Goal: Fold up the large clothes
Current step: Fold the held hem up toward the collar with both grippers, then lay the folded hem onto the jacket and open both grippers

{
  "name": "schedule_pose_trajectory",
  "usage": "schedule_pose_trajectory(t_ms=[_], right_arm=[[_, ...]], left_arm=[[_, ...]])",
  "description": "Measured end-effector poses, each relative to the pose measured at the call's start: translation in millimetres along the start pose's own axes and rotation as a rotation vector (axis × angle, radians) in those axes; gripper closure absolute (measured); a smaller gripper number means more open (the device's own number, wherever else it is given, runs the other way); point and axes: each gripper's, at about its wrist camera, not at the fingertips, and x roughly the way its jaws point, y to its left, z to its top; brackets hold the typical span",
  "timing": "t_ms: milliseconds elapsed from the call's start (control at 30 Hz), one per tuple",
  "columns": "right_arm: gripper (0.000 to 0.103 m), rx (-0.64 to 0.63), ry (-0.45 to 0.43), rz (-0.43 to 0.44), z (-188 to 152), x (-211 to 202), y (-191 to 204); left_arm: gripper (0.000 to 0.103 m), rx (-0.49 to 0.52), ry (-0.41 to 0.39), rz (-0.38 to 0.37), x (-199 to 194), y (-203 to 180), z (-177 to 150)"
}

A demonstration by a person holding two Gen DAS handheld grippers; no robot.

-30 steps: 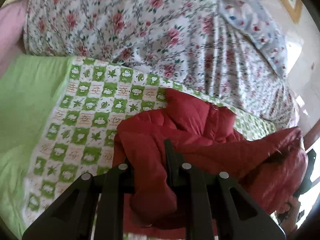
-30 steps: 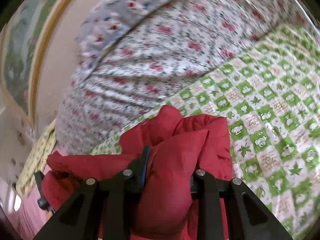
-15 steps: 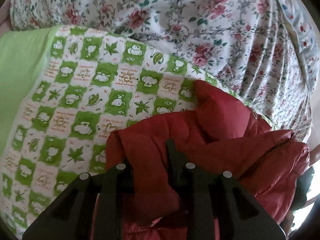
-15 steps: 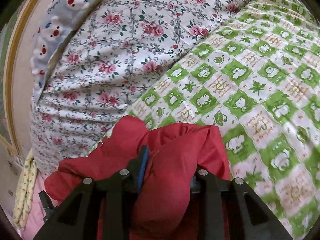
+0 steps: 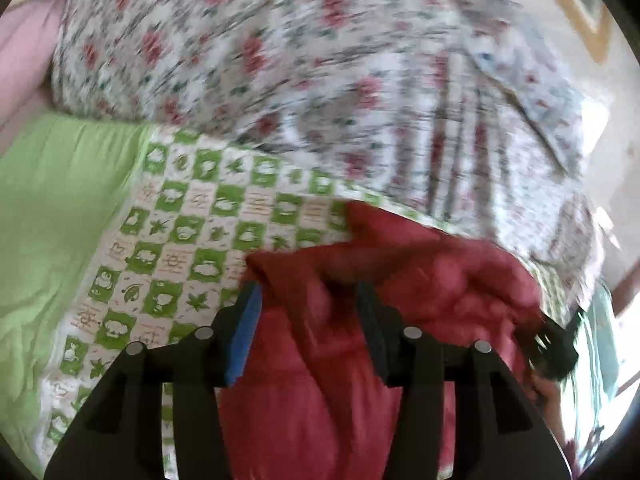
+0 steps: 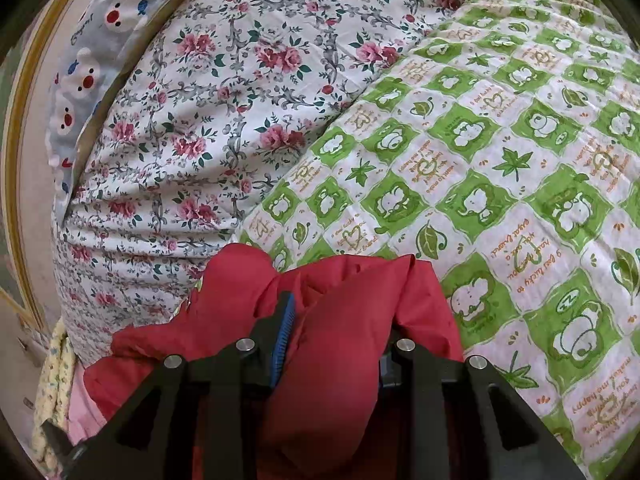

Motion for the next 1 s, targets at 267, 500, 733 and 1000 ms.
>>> schedule_pose_trajectory(t_ms=[267,500,733,1000], right_arm=[[0.065,-0.123,0.027,-0.112,6.1,1.3,33.4],[0.045,-0.163,0.014,-0.032,12.5,-59.3,62.9],[0.024,-0.593,-0.045,-0.080,-61.4,-90.1,127.5],[0.024,-0.656,0.164,-0.234,-64.7,2.2,102.8]], left_arm=[[0.055,0.296,0.138,-0.063,35.8,-83.6,-59.6],[0.055,0.271,0.139,0.054,81.5,-78.9,-63.6],[0.055,0.281,0.118,0.115,93.9,-87.0,-58.8],[0.055,0.244,0.086,0.120,68.5,-66.6,-44.8]])
